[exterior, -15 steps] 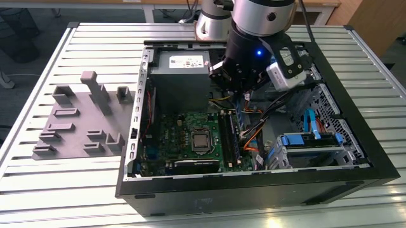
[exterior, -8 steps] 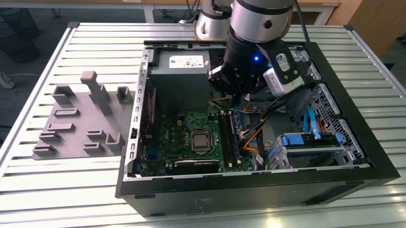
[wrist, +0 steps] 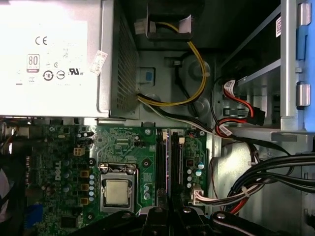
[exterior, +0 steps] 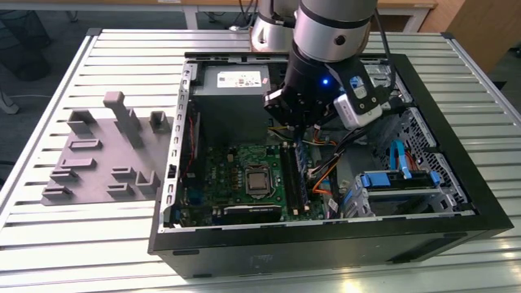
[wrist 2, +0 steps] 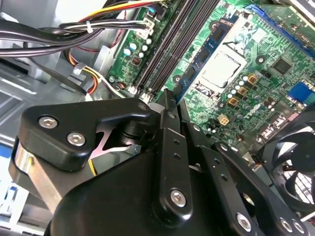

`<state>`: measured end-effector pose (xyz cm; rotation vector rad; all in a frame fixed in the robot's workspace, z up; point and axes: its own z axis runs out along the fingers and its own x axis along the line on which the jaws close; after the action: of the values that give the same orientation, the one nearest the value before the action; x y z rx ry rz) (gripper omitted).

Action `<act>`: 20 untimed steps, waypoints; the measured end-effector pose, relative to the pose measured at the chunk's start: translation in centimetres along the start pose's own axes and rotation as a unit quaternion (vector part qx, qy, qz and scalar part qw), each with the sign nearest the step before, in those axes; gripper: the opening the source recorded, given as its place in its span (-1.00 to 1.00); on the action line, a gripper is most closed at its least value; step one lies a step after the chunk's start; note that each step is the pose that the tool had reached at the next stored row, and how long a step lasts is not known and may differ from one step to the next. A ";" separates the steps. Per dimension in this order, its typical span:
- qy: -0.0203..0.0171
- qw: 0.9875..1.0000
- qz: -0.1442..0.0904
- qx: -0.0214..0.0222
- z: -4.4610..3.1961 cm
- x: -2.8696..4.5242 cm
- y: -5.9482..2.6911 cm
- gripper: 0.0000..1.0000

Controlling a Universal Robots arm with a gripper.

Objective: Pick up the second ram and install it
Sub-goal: 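Insert the second ram into the second slot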

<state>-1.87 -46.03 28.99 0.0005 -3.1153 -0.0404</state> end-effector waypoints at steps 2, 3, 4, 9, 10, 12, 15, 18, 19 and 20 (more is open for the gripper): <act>0.000 1.000 0.000 0.000 0.36 -0.01 -0.01 -0.73; 0.000 1.000 0.000 0.000 0.48 -0.02 -0.01 -0.73; 0.000 1.000 0.000 0.000 0.57 -0.02 -0.02 -0.73; 0.000 1.000 0.001 0.000 1.23 -0.02 -0.10 -0.73; 0.000 1.000 0.001 0.000 1.41 -0.02 -0.10 -0.73; 0.000 1.000 0.001 0.000 1.77 -0.02 -0.11 -0.73; 0.001 1.000 0.001 0.000 2.30 -0.02 -0.13 -0.73; 0.002 1.000 0.001 0.000 2.54 -0.02 -0.18 -0.73; 0.002 1.000 0.001 0.000 2.60 -0.02 -0.24 -0.73; 0.002 1.000 0.001 0.000 2.64 -0.02 -0.31 -0.73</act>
<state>-1.91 -46.27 26.34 -0.0033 -3.1104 -0.0403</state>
